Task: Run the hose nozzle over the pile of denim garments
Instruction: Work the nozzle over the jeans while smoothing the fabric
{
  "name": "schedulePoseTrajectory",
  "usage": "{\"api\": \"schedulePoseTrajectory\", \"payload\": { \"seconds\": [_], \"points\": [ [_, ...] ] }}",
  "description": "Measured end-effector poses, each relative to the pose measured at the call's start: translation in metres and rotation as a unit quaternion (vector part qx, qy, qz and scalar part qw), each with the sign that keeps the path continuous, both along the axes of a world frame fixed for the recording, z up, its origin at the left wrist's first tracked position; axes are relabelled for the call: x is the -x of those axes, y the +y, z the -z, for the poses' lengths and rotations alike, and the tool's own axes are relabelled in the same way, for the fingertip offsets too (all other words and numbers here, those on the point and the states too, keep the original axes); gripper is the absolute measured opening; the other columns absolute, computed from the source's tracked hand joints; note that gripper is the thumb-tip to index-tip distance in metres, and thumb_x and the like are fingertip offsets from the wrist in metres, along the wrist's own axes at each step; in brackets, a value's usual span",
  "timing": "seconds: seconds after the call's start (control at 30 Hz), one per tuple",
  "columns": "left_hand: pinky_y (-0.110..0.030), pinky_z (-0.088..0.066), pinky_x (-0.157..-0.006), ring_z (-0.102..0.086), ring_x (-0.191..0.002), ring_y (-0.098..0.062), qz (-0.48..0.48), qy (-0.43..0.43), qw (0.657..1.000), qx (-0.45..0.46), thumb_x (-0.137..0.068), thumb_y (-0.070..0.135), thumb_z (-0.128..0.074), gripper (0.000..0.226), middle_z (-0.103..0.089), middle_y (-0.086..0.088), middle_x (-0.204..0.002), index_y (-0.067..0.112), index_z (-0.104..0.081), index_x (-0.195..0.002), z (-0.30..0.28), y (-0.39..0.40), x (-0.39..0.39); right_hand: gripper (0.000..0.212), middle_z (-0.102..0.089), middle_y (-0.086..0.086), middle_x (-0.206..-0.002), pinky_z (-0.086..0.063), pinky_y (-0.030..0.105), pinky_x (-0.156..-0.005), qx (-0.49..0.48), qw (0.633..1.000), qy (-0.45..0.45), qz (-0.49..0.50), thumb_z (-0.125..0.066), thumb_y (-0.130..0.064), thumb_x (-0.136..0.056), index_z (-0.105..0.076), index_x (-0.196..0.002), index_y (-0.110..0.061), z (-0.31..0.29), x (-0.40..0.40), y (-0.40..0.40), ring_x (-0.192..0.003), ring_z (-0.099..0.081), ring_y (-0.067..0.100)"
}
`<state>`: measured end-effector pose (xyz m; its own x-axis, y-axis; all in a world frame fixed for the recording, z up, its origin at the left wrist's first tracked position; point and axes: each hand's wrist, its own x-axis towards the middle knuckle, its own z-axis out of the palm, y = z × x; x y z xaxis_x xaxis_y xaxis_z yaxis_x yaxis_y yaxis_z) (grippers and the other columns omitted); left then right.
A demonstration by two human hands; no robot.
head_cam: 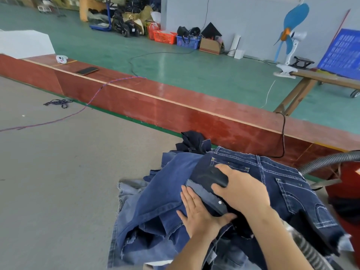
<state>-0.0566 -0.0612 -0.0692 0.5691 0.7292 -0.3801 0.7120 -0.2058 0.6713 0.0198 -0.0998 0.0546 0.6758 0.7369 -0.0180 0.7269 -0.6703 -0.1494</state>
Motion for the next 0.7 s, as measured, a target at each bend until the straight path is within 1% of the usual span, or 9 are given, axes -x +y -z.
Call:
{"api": "schedulePoseTrajectory", "payload": {
  "seconds": [0.1, 0.17, 0.3, 0.37, 0.4, 0.47, 0.57, 0.63, 0.7],
  "points": [
    [-0.051, 0.007, -0.117, 0.042, -0.128, -0.007, -0.006, 0.01, 1.0, 0.001, -0.054, 0.085, -0.056, 0.141, 0.054, 0.009, -0.132, 0.02, 0.046, -0.126, 0.0, 0.0, 0.0, 0.05, -0.064, -0.005, -0.118, -0.043, 0.03, -0.067, 0.066, 0.998, -0.011, -0.02, -0.05, -0.045, -0.091, -0.033, -0.139, -0.041, 0.003, 0.008, 0.0, -0.103, -0.062, 0.023],
    [-0.051, 0.007, -0.117, 0.04, -0.132, -0.009, -0.004, 0.018, 1.0, -0.007, -0.066, 0.077, -0.056, 0.132, 0.054, 0.008, -0.134, 0.021, 0.045, -0.128, 0.0, 0.0, -0.002, 0.053, -0.065, -0.004, -0.116, -0.044, 0.031, -0.067, 0.072, 0.997, -0.029, -0.024, -0.049, -0.045, -0.093, -0.03, -0.143, -0.04, 0.011, 0.012, 0.007, -0.103, -0.064, 0.022],
    [-0.05, 0.005, -0.117, 0.031, -0.142, -0.017, 0.0, 0.026, 0.999, -0.025, -0.094, 0.052, -0.039, 0.093, 0.041, -0.002, -0.151, 0.018, 0.033, -0.142, 0.0, 0.0, -0.003, 0.05, -0.067, 0.001, -0.108, -0.038, 0.03, -0.063, 0.065, 0.995, -0.065, -0.032, -0.044, -0.041, -0.097, -0.029, -0.144, -0.031, 0.026, 0.024, 0.033, -0.094, -0.066, 0.024],
    [-0.049, 0.004, -0.118, 0.029, -0.143, -0.018, 0.005, 0.038, 0.998, -0.04, -0.099, 0.049, -0.03, 0.08, 0.036, -0.003, -0.154, 0.021, 0.032, -0.141, 0.0, -0.001, -0.002, 0.05, -0.067, 0.003, -0.104, -0.038, 0.029, -0.062, 0.055, 0.996, -0.061, -0.034, -0.04, -0.042, -0.099, -0.026, -0.146, -0.031, 0.031, 0.03, 0.042, -0.091, -0.066, 0.023],
    [-0.049, 0.004, -0.118, 0.028, -0.143, -0.018, 0.006, 0.039, 0.998, -0.039, -0.099, 0.051, -0.03, 0.082, 0.036, -0.002, -0.154, 0.02, 0.033, -0.14, -0.001, -0.001, -0.001, 0.052, -0.067, 0.003, -0.102, -0.039, 0.029, -0.061, 0.043, 0.997, -0.056, -0.032, -0.039, -0.042, -0.099, -0.023, -0.148, -0.032, 0.031, 0.031, 0.044, -0.089, -0.066, 0.023],
    [-0.05, 0.004, -0.117, 0.029, -0.143, -0.018, 0.006, 0.037, 0.999, -0.027, -0.094, 0.057, -0.039, 0.096, 0.039, -0.002, -0.152, 0.017, 0.034, -0.142, -0.002, -0.001, -0.002, 0.055, -0.067, 0.001, -0.099, -0.04, 0.028, -0.058, 0.006, 0.999, -0.041, -0.02, -0.04, -0.043, -0.099, -0.018, -0.149, -0.036, 0.026, 0.027, 0.043, -0.085, -0.066, 0.022],
    [-0.052, 0.005, -0.117, 0.034, -0.14, -0.017, 0.011, 0.026, 1.0, -0.009, -0.076, 0.072, -0.049, 0.122, 0.045, 0.002, -0.145, 0.013, 0.036, -0.14, -0.001, 0.0, -0.002, 0.056, -0.068, -0.001, -0.099, -0.043, 0.028, -0.057, -0.03, 0.999, -0.036, -0.002, -0.043, -0.044, -0.097, -0.02, -0.147, -0.04, 0.008, 0.013, 0.034, -0.084, -0.066, 0.023],
    [-0.052, 0.005, -0.117, 0.039, -0.134, -0.014, 0.015, 0.018, 1.0, -0.006, -0.064, 0.082, -0.049, 0.132, 0.048, 0.004, -0.139, 0.015, 0.039, -0.135, -0.001, -0.001, -0.002, 0.056, -0.067, -0.003, -0.108, -0.047, 0.029, -0.063, -0.006, 1.0, -0.024, -0.004, -0.047, -0.042, -0.094, -0.024, -0.146, -0.04, 0.001, 0.008, 0.025, -0.09, -0.066, 0.022],
    [-0.053, 0.005, -0.117, 0.04, -0.132, -0.014, 0.016, 0.024, 1.0, -0.008, -0.062, 0.082, -0.05, 0.133, 0.05, 0.003, -0.137, 0.016, 0.04, -0.134, 0.002, 0.0, -0.002, 0.057, -0.064, -0.004, -0.12, -0.049, 0.031, -0.072, 0.032, 0.999, -0.001, -0.012, -0.049, -0.041, -0.093, -0.027, -0.145, -0.04, 0.001, 0.012, 0.021, -0.099, -0.065, 0.022]
  ]
}}
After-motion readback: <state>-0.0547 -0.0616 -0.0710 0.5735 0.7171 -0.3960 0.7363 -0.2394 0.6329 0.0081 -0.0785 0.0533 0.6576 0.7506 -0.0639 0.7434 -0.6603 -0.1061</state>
